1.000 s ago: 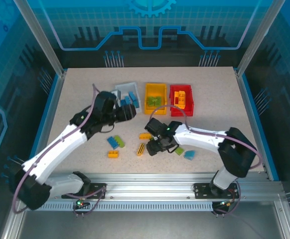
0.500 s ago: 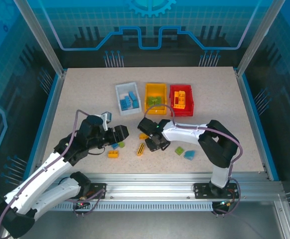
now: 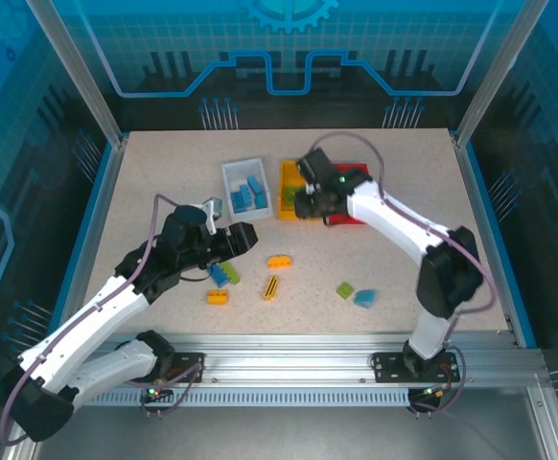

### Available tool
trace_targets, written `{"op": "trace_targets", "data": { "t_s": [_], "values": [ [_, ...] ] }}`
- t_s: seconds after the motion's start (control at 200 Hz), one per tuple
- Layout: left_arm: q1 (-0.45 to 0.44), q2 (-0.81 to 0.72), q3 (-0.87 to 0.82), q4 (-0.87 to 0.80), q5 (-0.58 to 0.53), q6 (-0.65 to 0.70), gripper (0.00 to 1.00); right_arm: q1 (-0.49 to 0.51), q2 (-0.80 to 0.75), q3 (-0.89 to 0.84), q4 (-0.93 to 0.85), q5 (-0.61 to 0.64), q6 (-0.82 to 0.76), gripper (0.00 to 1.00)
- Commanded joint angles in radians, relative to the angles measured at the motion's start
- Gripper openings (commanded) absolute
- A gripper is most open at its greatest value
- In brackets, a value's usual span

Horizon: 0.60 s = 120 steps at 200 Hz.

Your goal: Sort the legos into containers by color

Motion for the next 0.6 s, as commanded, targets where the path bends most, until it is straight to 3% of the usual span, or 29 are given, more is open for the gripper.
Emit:
{"op": "trace_targets", "data": {
  "t_s": [0.0, 0.185, 0.365, 0.595],
  "values": [
    [-0.013, 0.038, 0.06, 0.057, -0.032, 0.024, 0.7, -0.047, 0.195, 0.231, -0.142, -0.103, -0.034, 0.28],
    [-0.02, 0.068, 0.072, 0.059, -0.034, 0.032, 0.7, -0.11, 0.489, 0.614, -0.286, -0.187, -0.011, 0.29],
    [-0.023, 0.066, 0.06, 0.046, -0.043, 0.037, 0.7, -0.131, 0.572, 0.68, -0.297, -0.216, 0.001, 0.32],
    [-0.033, 0.073, 0.052, 0.036, -0.044, 0.041, 0.71, -0.128, 0.535, 0.653, -0.28, -0.215, -0.008, 0.59]
  ]
}}
